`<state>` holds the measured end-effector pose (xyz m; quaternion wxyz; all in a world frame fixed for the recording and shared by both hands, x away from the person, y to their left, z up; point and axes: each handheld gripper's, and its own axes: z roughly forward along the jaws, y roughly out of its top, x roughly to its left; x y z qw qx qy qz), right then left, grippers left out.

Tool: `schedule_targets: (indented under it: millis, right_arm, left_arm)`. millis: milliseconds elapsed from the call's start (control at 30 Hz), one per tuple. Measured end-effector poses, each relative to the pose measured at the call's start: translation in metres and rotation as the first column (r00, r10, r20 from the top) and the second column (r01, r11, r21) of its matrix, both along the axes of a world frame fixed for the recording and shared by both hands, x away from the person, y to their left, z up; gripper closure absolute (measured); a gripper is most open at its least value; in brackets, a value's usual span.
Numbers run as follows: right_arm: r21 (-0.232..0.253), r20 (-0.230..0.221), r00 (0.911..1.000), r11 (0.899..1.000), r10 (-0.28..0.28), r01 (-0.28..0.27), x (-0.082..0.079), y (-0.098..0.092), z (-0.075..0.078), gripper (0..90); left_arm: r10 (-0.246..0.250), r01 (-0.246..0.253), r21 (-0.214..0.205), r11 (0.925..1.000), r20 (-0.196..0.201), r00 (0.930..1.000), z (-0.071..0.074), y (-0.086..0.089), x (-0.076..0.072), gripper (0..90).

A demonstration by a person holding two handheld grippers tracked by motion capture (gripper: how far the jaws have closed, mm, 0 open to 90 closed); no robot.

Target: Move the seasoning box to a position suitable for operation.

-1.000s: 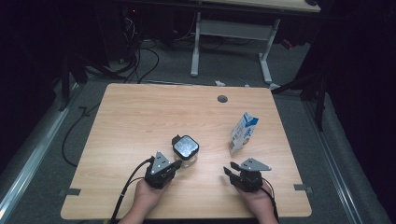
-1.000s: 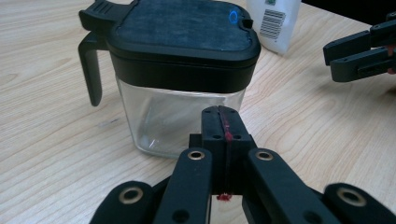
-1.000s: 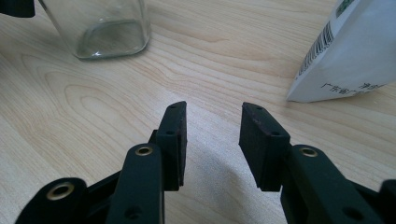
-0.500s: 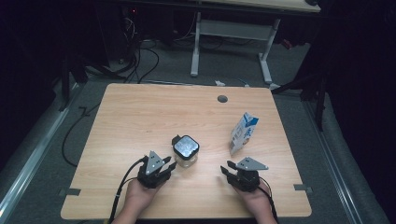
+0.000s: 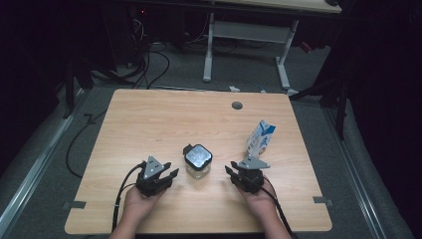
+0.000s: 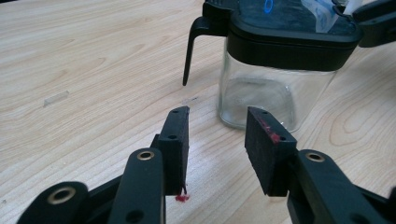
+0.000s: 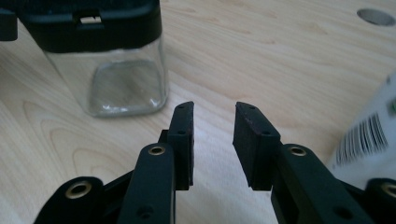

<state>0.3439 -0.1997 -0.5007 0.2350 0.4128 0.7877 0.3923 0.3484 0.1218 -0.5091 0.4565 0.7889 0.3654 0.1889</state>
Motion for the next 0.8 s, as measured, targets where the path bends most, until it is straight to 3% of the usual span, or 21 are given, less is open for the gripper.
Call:
schedule_targets:
  millis: [200, 267, 300, 367, 467, 500, 567, 600, 633, 800]
  right_arm:
    - [0.004, 0.025, 0.9995, 1.000, 0.019, -0.019, 0.011, 0.013, 0.007, 67.9]
    - [0.031, 0.031, 0.9992, 0.999, 0.024, -0.025, 0.010, 0.013, 0.004, 67.9]
    - [0.045, 0.025, 0.9993, 0.999, 0.027, -0.028, 0.010, 0.013, -0.001, 68.0]
    - [0.061, 0.014, 0.9994, 0.998, 0.033, -0.034, 0.009, 0.012, -0.002, 69.2]
    - [0.051, 0.017, 0.9989, 0.998, 0.044, -0.045, 0.007, 0.012, -0.001, 70.2]
    - [0.014, 0.027, 0.9977, 0.998, 0.063, -0.063, 0.003, 0.009, 0.001, 72.4]
    - [-0.006, 0.033, 0.9973, 0.998, 0.065, -0.065, -0.001, 0.004, 0.001, 74.6]
    - [-0.006, 0.033, 0.9973, 0.998, 0.065, -0.065, -0.001, 0.004, 0.001, 74.6]
    - [0.024, 0.011, 0.9981, 0.998, 0.061, -0.061, -0.002, -0.003, -0.002, 76.4]
    - [0.032, 0.011, 0.9975, 0.997, 0.070, -0.070, -0.002, -0.005, -0.003, 79.9]
  left_arm:
    - [0.008, -0.008, -0.019, 0.9998, -0.006, 0.9999, -0.002, 0.002, 0.002, 64.6]
    - [0.007, -0.008, -0.037, 0.9993, -0.018, 0.9998, -0.002, 0.002, 0.003, 65.5]
    - [0.010, -0.010, -0.062, 0.9980, -0.013, 0.9999, -0.001, 0.002, 0.003, 65.1]
    - [0.026, -0.026, -0.067, 0.9974, 0.003, 0.9996, 0.001, 0.002, 0.001, 65.9]
    - [0.027, -0.028, -0.074, 0.9969, -0.008, 0.9996, 0.004, 0.001, 0.002, 68.8]
    - [0.042, -0.041, -0.054, 0.9977, 0.004, 0.9991, 0.008, 0.001, 0.003, 69.9]
    - [0.049, -0.048, -0.054, 0.9974, 0.011, 0.9988, 0.012, 0.000, 0.004, 72.7]
    - [0.049, -0.048, -0.054, 0.9974, 0.011, 0.9988, 0.012, 0.000, 0.004, 72.9]
    - [0.054, -0.053, -0.074, 0.9959, 0.005, 0.9986, 0.015, 0.000, 0.007, 74.5]
    - [0.044, -0.044, -0.089, 0.9950, -0.005, 0.9990, 0.021, -0.003, 0.014, 79.5]
